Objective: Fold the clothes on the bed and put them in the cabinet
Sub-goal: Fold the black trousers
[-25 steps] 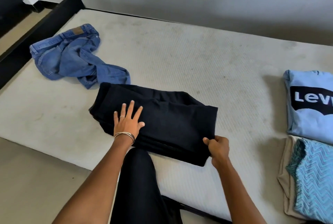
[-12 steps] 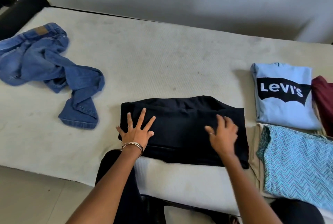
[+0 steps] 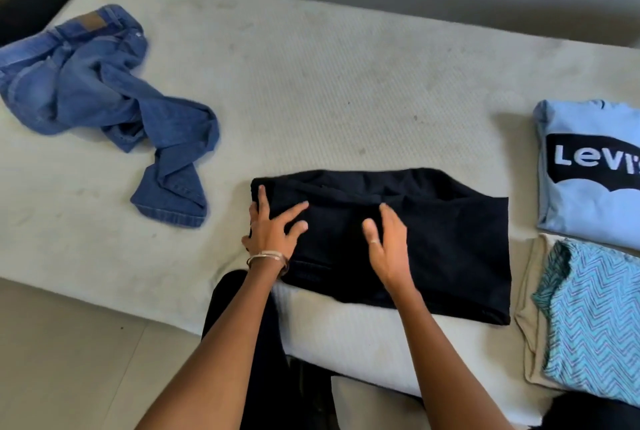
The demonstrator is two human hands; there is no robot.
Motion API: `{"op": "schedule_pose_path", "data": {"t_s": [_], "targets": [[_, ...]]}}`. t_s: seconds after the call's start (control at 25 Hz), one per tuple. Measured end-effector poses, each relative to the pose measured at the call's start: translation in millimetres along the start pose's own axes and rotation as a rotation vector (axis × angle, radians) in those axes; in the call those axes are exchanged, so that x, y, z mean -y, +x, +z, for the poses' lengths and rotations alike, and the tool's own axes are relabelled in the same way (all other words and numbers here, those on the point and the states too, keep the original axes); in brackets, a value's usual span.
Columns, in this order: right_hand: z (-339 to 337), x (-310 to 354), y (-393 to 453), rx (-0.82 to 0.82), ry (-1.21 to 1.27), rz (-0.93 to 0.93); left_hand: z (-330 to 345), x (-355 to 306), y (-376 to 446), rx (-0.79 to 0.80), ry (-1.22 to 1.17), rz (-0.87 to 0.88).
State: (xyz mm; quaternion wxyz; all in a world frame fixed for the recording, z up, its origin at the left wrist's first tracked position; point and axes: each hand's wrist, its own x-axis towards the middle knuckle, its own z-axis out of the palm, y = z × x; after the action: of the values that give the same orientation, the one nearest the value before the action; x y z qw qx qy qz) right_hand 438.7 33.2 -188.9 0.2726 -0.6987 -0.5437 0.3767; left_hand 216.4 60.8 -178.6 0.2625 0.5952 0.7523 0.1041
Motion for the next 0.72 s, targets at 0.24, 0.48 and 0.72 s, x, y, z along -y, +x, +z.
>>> {"op": "schedule_pose_path", "data": {"t_s": [0.24, 0.48, 0.72], "targets": [[34, 12, -1, -0.148, 0.327, 0.046, -21, -4, 14, -0.119, -0.372, -0.448], [36, 11, 17, -0.035, 0.303, 0.162, -43, -1, 28, 0.125, -0.669, -0.562], [16, 34, 61, 0.146, 0.279, 0.511, -72, -60, 16, 0.064, -0.701, -0.479]]}}
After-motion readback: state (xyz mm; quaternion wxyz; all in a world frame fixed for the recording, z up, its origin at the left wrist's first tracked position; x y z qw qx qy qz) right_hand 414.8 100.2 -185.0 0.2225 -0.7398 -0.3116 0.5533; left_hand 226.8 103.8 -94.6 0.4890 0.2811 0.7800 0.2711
